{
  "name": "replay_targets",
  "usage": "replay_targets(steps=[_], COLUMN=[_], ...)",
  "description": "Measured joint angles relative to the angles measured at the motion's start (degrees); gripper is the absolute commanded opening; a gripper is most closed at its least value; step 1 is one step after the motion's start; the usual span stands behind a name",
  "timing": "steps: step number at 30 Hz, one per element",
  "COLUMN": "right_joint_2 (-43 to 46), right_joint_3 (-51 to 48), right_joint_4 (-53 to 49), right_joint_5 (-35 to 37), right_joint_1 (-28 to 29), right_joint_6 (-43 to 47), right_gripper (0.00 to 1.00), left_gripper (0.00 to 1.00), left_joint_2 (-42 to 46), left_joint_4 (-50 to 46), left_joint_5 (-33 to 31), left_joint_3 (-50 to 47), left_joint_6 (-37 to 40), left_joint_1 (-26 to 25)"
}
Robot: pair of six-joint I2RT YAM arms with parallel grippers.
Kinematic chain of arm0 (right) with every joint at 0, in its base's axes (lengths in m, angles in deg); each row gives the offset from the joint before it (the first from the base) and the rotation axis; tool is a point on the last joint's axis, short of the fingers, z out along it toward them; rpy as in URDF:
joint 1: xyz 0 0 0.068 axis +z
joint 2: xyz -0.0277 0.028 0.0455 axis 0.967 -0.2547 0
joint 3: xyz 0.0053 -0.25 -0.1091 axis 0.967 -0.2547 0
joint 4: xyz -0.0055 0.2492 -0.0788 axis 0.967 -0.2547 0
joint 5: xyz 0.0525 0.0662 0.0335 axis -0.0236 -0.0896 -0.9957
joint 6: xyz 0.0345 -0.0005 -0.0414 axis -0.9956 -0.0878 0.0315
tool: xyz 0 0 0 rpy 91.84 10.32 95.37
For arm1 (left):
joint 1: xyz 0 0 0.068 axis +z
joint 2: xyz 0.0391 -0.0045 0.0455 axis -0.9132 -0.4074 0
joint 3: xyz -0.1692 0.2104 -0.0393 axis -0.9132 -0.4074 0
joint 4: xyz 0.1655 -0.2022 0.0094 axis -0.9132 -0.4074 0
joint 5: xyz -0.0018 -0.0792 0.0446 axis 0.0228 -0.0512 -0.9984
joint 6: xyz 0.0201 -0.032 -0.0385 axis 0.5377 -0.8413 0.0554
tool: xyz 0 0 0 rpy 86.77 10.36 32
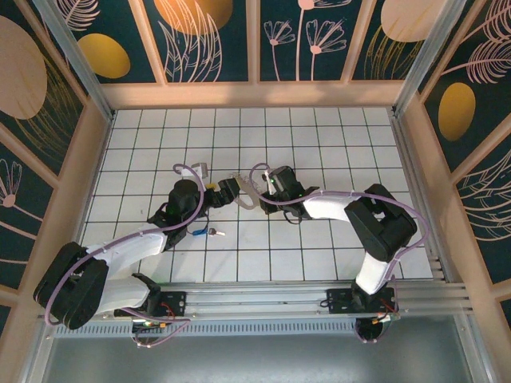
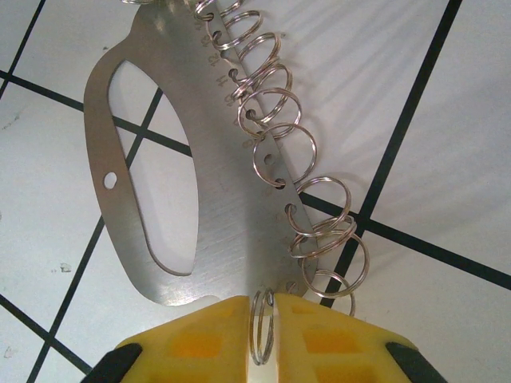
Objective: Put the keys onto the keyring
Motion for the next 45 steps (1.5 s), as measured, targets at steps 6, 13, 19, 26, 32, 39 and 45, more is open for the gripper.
replay_targets(steps=[6,13,19,26,32,39,45], right_joint_2=[0.00,1.49,6.01,7.32,7.06,3.39,1.16], right_joint_3=[-0.13,-2.10,-4.11,-5.57,-5.60,-4.48,-2.32], right_joint_4=[0.20,0.61,0.98,1.49,0.79,-0.55,-1.46], right_joint_5=[-0.04,0.00,0.35,2.69,7.34,11.19,13.29], right_joint_1=[0.02,0.02,0.17,2.47,5.05,6.54,6.95], right_joint_6=[-0.35,-1.60,-3.65,-6.73,-11.85,-17.29,-19.10], right_gripper=[0.27,0.36,0.38,0.38,0.37,0.35,0.34], left_gripper=[0.99,0.99,0.99,0.99,0.99,0.99,0.99], left_joint_2=[-0.15,-0.20,-0.26,-0.90,-0.90,-0.90,-0.87], left_joint_4=[0.02,0.02,0.02,0.92,1.31,1.31,1.33], left_joint_5=[0.02,0.02,0.02,0.17,0.20,0.20,0.20], left_joint_3=[0.00,0.00,0.00,0.00,0.00,0.00,-0.09], left_joint_6=[0.00,0.00,0.00,0.00,0.00,0.00,0.00], left_joint_1=[0.00,0.00,0.00,0.00,0.00,0.00,0.00])
